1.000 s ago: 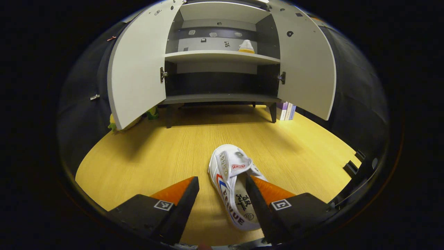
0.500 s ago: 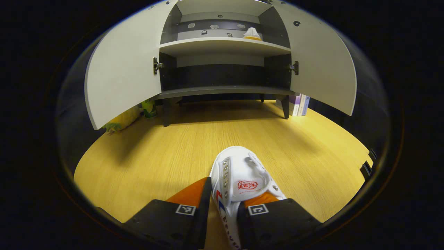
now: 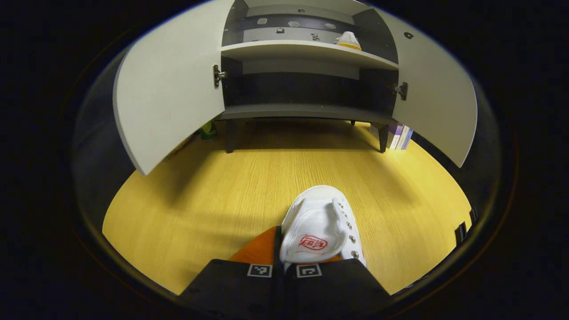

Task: Grab one shoe with the right hand and put it into the shoe cabinet, grab the other shoe with the left hand and put it into the shoe cabinet; then close the right door with the right hand and the left door with the left hand.

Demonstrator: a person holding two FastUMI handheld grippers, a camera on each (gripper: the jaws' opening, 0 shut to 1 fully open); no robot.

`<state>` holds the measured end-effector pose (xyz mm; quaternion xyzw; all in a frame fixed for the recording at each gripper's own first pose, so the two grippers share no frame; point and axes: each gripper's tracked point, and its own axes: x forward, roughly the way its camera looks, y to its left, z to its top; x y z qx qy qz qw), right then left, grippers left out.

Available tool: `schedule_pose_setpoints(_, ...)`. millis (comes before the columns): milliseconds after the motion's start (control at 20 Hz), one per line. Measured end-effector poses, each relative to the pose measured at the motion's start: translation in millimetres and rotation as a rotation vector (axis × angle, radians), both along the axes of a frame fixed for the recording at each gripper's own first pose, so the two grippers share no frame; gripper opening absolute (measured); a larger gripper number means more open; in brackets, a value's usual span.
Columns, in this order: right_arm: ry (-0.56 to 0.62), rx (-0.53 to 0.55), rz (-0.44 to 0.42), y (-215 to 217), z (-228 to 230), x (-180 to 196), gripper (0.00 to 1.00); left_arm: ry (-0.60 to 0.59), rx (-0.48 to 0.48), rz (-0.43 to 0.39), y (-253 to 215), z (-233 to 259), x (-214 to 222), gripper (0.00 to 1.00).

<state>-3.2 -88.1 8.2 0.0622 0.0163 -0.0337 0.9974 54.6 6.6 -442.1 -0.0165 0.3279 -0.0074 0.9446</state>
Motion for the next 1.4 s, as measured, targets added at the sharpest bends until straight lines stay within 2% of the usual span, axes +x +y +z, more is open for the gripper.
schedule_pose_setpoints(200, 0.011, 0.021, -0.002, -14, -6, -2, 0.96, -0.033, 0.001, 0.03, 6, 68, 4, 0.05)
schedule_pose_setpoints(350, 0.026, 0.011, -0.015, -26, -14, -3, 0.97, -0.078, -0.032, 0.057, 4, 131, 17, 0.05)
schedule_pose_setpoints(700, 0.09, 0.04, -0.016, -39, -43, 0, 0.97, -0.211, -0.075, 0.054, -11, 272, 87, 0.05)
schedule_pose_setpoints(1100, 0.097, 0.047, -0.015, -47, -48, 4, 0.98, -0.26, -0.045, 0.111, 6, 347, 205, 0.05)
schedule_pose_setpoints(1400, 0.108, 0.054, -0.028, -61, -53, 12, 0.98, -0.248, -0.015, 0.169, 21, 365, 297, 0.05)
